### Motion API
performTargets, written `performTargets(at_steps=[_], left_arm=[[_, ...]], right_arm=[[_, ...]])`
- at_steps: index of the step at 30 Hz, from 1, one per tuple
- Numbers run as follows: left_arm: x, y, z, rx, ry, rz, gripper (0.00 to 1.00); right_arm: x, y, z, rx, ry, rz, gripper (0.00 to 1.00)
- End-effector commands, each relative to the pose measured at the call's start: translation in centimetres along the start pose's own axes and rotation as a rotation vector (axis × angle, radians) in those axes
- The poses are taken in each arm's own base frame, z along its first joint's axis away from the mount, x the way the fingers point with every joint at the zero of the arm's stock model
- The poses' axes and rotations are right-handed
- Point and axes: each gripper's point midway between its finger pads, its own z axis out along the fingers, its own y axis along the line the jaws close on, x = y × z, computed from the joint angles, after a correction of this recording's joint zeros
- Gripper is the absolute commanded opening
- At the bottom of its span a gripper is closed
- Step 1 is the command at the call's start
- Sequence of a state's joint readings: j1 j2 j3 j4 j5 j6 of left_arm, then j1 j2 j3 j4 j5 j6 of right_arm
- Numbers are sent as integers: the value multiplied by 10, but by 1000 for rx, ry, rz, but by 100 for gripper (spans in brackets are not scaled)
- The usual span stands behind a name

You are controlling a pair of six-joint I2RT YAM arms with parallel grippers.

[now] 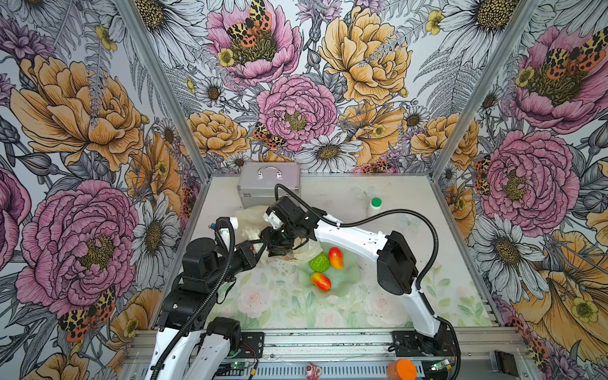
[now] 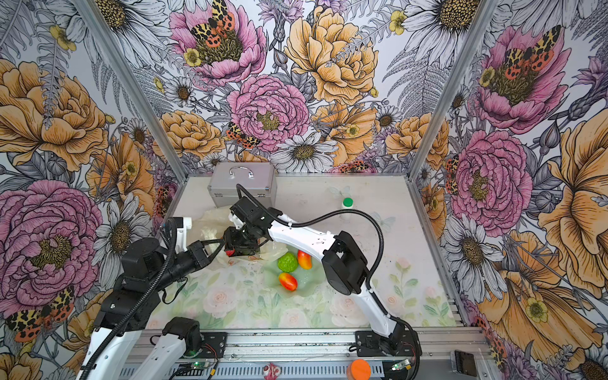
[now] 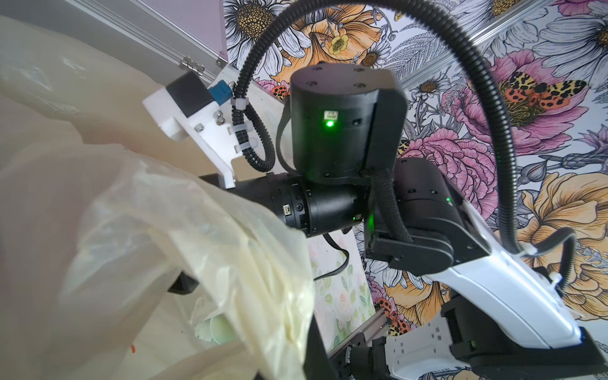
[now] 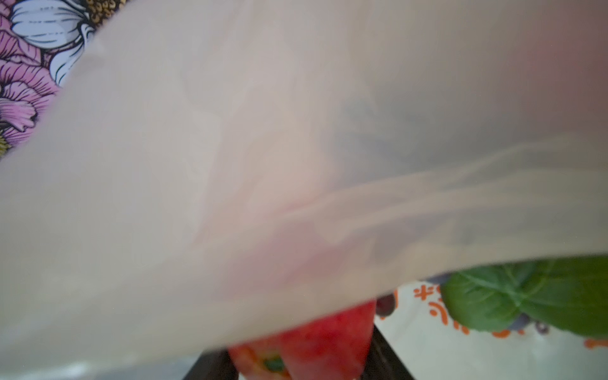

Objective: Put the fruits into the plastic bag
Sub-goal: 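Push the apple deeper into the bag and open the right gripper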

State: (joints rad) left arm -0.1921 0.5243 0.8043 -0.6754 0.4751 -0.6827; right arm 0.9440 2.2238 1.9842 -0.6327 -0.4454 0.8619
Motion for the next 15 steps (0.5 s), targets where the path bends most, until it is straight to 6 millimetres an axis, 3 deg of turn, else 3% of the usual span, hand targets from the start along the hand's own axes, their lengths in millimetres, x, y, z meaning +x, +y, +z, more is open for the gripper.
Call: performTargets(at_steps=[1, 6, 15], left_arm=[[-5, -12, -3, 57, -25, 8, 0], [-4, -11, -3, 64, -28, 0, 0], [-1, -12, -9, 70, -35, -4, 0]], right_arm=[[-36, -4, -7, 49, -209, 26, 39], [-67, -24, -23, 177, -413, 13, 40], [-116, -66, -78, 525, -667, -191, 40]])
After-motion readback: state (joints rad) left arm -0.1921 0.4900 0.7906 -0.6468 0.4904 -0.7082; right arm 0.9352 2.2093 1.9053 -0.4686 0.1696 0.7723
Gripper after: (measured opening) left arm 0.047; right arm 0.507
